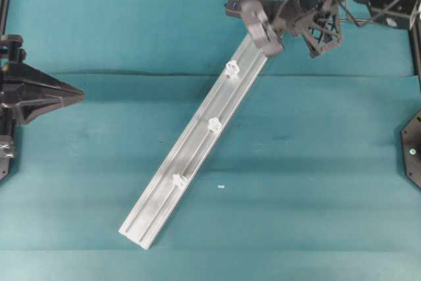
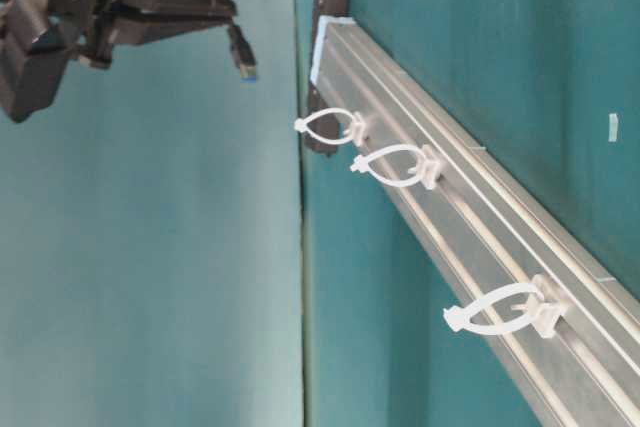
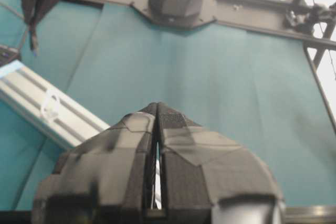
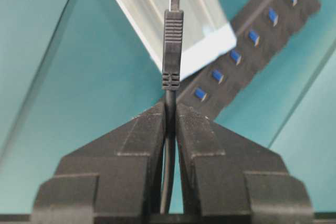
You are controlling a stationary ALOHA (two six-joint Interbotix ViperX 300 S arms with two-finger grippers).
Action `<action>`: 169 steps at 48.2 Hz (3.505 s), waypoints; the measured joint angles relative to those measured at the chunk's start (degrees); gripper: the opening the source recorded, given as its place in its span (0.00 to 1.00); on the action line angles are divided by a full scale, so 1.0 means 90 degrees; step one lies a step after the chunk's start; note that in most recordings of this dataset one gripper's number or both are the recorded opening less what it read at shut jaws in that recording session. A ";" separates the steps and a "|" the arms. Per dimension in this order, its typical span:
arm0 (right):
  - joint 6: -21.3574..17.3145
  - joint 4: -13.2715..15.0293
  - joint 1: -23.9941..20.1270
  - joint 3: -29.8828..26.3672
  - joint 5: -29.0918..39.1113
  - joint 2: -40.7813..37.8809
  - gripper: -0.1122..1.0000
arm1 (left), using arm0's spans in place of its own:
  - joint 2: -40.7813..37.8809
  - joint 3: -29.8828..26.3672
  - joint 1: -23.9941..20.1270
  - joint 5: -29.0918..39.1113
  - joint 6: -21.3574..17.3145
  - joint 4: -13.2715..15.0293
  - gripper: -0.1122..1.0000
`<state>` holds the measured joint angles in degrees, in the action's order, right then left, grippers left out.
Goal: Pass the USB cable through three rings with both arms.
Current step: 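Lift the cable with the right gripper and carry it toward the hub end, then bring the left gripper to the first ring beside the right gripper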
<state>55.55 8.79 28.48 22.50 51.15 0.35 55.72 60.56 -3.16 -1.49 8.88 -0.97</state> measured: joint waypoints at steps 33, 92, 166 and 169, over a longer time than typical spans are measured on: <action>0.0205 0.0010 -0.0215 0.0283 -0.0967 -0.0479 0.20 | -0.0449 -0.0020 -0.0127 0.0029 0.0322 0.0000 0.94; 0.0303 -0.0049 -0.0986 0.0293 -0.1934 -0.0762 0.20 | -0.0850 -0.0029 -0.0137 0.0020 0.0518 0.0000 0.91; 0.0322 -0.1006 -0.0918 0.0439 -0.2715 -0.0996 0.20 | -0.5254 -0.1465 -0.1279 -0.1875 -0.0586 -0.0010 0.91; 0.0322 -0.1113 -0.0879 0.0439 -0.2754 -0.0996 0.20 | -0.5557 -0.1572 -0.1279 -0.1953 -0.0586 0.0000 0.91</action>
<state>58.45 -1.23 20.57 26.46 26.37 -8.61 5.71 46.41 -14.68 -19.07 3.60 -0.97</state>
